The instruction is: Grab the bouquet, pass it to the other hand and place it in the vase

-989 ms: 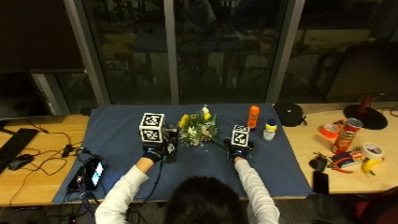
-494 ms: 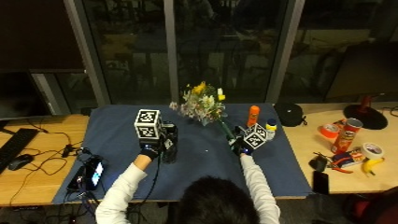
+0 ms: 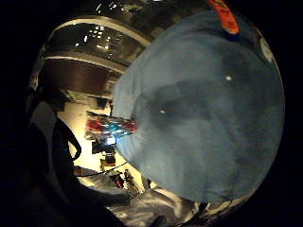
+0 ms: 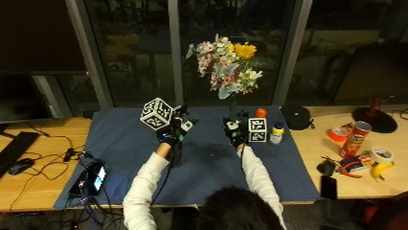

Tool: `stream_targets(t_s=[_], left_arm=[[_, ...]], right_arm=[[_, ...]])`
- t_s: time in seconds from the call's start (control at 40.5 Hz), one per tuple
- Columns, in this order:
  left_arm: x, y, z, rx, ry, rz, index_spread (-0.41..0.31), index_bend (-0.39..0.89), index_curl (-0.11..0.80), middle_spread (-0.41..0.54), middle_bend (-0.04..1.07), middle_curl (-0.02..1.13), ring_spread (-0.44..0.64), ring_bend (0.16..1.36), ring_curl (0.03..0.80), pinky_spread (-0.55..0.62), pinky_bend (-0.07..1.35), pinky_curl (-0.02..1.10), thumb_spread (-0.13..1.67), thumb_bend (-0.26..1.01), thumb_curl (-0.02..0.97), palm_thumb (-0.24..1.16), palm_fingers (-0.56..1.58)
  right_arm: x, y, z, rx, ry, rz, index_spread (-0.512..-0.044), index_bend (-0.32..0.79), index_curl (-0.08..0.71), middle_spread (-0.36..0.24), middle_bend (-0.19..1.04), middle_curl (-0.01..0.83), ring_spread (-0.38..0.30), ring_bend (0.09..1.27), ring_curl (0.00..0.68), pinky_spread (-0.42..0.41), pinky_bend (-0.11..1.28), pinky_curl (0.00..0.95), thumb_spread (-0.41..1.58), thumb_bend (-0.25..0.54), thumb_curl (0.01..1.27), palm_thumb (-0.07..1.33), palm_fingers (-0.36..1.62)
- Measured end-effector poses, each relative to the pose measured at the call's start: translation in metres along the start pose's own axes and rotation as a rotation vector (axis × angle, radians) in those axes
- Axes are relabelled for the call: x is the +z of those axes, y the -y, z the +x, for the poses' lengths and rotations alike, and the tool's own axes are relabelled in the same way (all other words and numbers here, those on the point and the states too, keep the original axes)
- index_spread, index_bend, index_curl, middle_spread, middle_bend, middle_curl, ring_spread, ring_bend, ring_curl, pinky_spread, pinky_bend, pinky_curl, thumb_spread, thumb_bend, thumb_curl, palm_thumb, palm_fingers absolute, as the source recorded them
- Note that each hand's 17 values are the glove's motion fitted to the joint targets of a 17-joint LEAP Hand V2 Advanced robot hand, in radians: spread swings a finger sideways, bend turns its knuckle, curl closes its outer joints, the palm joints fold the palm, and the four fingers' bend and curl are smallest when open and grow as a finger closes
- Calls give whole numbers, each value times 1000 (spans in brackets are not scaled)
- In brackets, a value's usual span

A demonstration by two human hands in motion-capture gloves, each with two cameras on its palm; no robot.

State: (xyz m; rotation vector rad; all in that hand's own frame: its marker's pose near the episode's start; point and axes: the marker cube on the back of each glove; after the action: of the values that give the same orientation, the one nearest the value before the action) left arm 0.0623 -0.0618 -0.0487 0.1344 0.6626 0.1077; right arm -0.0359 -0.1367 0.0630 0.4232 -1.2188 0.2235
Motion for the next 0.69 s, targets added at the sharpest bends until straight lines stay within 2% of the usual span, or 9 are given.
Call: stream_targets(t_s=[0.074, 0.124, 0.148, 0.173, 0.198, 0.297, 0.395, 0.544, 0.692], left_arm=[[13, 10, 13, 7, -204, 17, 60, 103, 279, 155, 176, 351, 188, 539, 320, 79, 426, 391, 1170, -16, 286, 286, 377], [20, 15, 20, 3, -318, 39, 68, 170, 294, 124, 250, 375, 196, 529, 318, 152, 315, 360, 1155, -14, 291, 298, 385], [22, 17, 23, 0, -358, 51, 77, 136, 286, 129, 227, 363, 198, 540, 320, 152, 329, 371, 1151, -17, 291, 296, 368], [25, 18, 27, -2, -389, 63, 67, 191, 303, 97, 296, 389, 199, 510, 311, 191, 261, 348, 1145, -7, 297, 319, 415], [27, 19, 30, -6, -411, 74, 68, 191, 305, 89, 297, 381, 201, 501, 306, 206, 240, 341, 1139, -6, 301, 330, 422], [41, 24, 44, -25, -452, 105, 51, 204, 329, 48, 329, 397, 206, 460, 295, 253, 170, 314, 1123, -3, 316, 385, 462], [56, 30, 55, -34, -479, 126, 73, 191, 344, 95, 251, 399, 209, 485, 307, 289, 180, 315, 1106, -10, 326, 412, 419], [81, 39, 67, 12, -506, 87, 107, 157, 342, 137, 201, 387, 223, 501, 311, 317, 187, 314, 1072, -23, 335, 421, 398], [95, 50, 77, -9, -497, 148, 99, 139, 334, 100, 221, 394, 217, 476, 305, 292, 201, 320, 1038, -27, 343, 423, 435]], right_arm=[[11, -8, -20, -8, 90, -24, -210, 617, 588, -148, 881, 662, -188, 1024, 614, -214, 783, 555, 1088, 49, 340, 900, 1401], [16, -11, -26, -15, 118, -21, -207, 610, 593, -146, 890, 663, -186, 1032, 615, -214, 789, 558, 1071, 65, 363, 949, 1393], [19, -12, -27, -17, 125, -19, -206, 614, 598, -146, 892, 663, -186, 1034, 614, -213, 790, 559, 1069, 59, 365, 949, 1392], [22, -12, -27, -16, 122, -10, -205, 608, 599, -145, 896, 663, -185, 1038, 615, -213, 793, 561, 1061, 65, 374, 969, 1387], [25, -10, -25, -15, 110, 7, -204, 608, 602, -144, 899, 663, -184, 1040, 615, -213, 795, 562, 1056, 63, 379, 976, 1385], [35, -6, -19, -42, 53, 78, -204, 567, 601, -142, 908, 662, -183, 1059, 617, -212, 811, 568, 991, 25, 412, 961, 1365], [48, -15, -23, -2, 80, 39, -206, 577, 610, -140, 906, 659, -184, 1057, 613, -209, 807, 569, 912, -7, 452, 953, 1367], [70, -34, -38, -40, 119, -2, -208, 580, 621, -139, 912, 657, -185, 1059, 608, -208, 805, 570, 857, -10, 502, 972, 1369], [91, -36, -27, -22, 14, 79, -209, 570, 630, -139, 916, 656, -184, 1065, 604, -207, 810, 572, 825, -13, 546, 989, 1367]])
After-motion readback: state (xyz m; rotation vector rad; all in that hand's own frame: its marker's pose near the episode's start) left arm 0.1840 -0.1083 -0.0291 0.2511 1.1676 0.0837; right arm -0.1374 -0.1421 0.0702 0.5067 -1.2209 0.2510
